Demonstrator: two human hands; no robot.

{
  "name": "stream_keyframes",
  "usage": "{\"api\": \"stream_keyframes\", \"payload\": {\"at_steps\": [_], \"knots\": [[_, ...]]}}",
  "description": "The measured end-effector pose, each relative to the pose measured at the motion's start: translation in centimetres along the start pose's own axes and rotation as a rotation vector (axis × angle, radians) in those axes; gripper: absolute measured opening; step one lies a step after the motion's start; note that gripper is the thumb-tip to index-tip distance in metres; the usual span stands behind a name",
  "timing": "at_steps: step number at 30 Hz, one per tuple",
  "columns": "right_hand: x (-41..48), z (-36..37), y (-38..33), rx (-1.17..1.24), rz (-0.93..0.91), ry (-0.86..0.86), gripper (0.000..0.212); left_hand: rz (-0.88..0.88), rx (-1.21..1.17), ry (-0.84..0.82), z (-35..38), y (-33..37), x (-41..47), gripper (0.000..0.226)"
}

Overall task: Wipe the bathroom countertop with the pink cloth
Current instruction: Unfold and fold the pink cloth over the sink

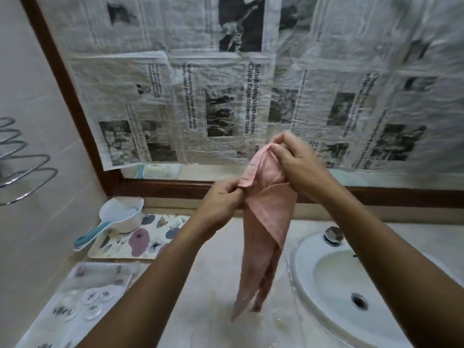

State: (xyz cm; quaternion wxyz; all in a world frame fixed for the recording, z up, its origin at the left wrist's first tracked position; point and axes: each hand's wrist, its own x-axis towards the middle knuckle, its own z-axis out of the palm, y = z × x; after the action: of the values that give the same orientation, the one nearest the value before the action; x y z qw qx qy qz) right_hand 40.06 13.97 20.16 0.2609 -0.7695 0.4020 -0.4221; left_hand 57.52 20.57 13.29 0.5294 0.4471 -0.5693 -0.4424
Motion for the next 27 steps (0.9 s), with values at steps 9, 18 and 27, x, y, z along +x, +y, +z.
{"api": "stream_keyframes", "payload": {"at_steps": [9, 18, 27], "knots": [[-5.7, -15.5, 4.8, -0.516, 0.002, -0.471, 0.029, 0.007, -0.083, 0.154, 12.1, 5.1, 2.8, 0.025], [-7.6, -23.7, 13.7, -0.205, 0.175, -0.565, 0.019, -0.169, 0.298, 0.072, 16.9, 4.6, 1.4, 0.025], [-8.0, -26.0, 17.1, 0.306, 0.303, -0.484, 0.016, -0.487, 1.242, -0.117, 18.0, 3.5, 0.7, 0.023]]}}
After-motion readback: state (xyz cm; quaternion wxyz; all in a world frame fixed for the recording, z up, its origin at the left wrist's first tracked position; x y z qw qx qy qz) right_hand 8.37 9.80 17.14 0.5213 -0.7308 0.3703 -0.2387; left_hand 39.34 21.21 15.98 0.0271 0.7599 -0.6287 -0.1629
